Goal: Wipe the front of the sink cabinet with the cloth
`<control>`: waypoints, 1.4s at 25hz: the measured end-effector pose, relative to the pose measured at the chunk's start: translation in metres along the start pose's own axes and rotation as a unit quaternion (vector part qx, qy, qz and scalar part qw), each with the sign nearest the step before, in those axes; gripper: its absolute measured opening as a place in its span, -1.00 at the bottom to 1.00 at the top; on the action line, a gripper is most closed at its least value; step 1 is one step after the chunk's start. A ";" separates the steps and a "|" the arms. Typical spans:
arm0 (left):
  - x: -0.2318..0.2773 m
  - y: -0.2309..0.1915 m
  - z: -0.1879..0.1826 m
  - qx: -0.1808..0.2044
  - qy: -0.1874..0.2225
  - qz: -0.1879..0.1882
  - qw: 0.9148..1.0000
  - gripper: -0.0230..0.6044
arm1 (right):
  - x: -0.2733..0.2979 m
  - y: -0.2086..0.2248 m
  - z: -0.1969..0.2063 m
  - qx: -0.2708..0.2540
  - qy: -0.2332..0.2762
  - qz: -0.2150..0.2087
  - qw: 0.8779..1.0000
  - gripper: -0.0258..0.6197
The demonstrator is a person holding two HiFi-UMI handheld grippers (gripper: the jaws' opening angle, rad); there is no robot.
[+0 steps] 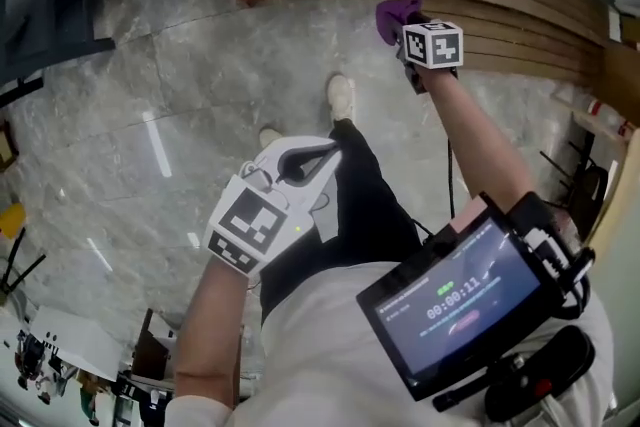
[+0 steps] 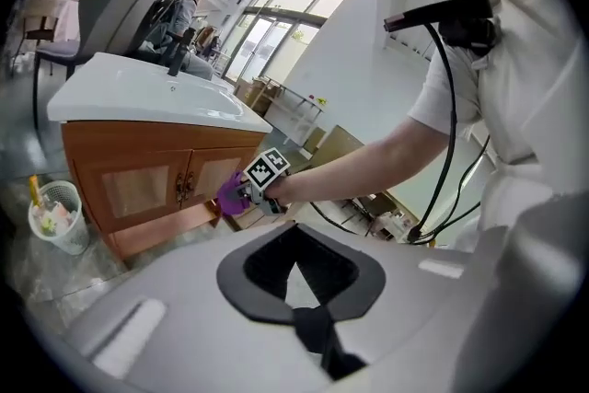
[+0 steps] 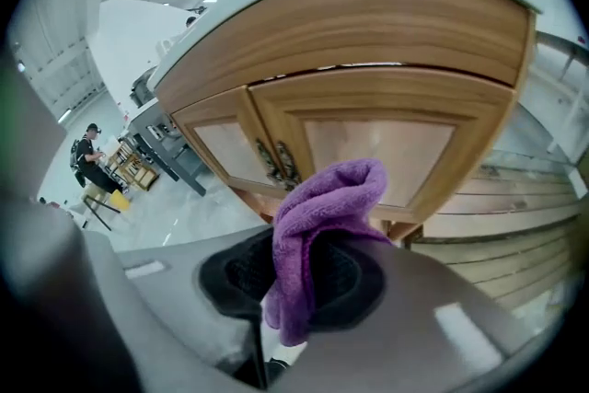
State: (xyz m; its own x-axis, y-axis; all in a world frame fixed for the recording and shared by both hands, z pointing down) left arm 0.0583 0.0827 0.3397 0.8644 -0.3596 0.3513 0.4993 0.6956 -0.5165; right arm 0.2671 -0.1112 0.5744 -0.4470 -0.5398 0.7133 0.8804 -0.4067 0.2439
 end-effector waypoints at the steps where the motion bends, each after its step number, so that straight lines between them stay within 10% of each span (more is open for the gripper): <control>1: 0.009 0.000 -0.002 0.001 -0.003 0.004 1.000 -0.91 | -0.004 0.019 0.003 0.002 -0.003 0.014 1.000 -0.70; 18: 0.112 -0.014 -0.021 -0.003 -0.020 0.016 1.000 -0.91 | 0.011 0.195 -0.003 0.000 -0.041 0.117 0.992 -0.70; 35: 0.099 -0.018 -0.020 -0.018 0.005 -0.019 1.000 -0.91 | 0.057 0.121 -0.027 -0.005 -0.028 0.040 0.999 -0.70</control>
State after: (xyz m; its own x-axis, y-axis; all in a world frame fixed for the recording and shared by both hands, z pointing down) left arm 0.1357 0.0222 0.3681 0.8451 -0.3920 0.3635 0.5337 0.6587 -0.5304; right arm 0.3440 -0.2113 0.6264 -0.3648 -0.5288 0.7664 0.9112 -0.3717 0.1773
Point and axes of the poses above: the fingertips, and each gripper's own axes: x forward along the fingers, y to its right, z out of its underside, the point moved 5 cm from there along -x, backward along the fingers, and after that the axes turned 12 degrees about y, right-handed, at the moved point
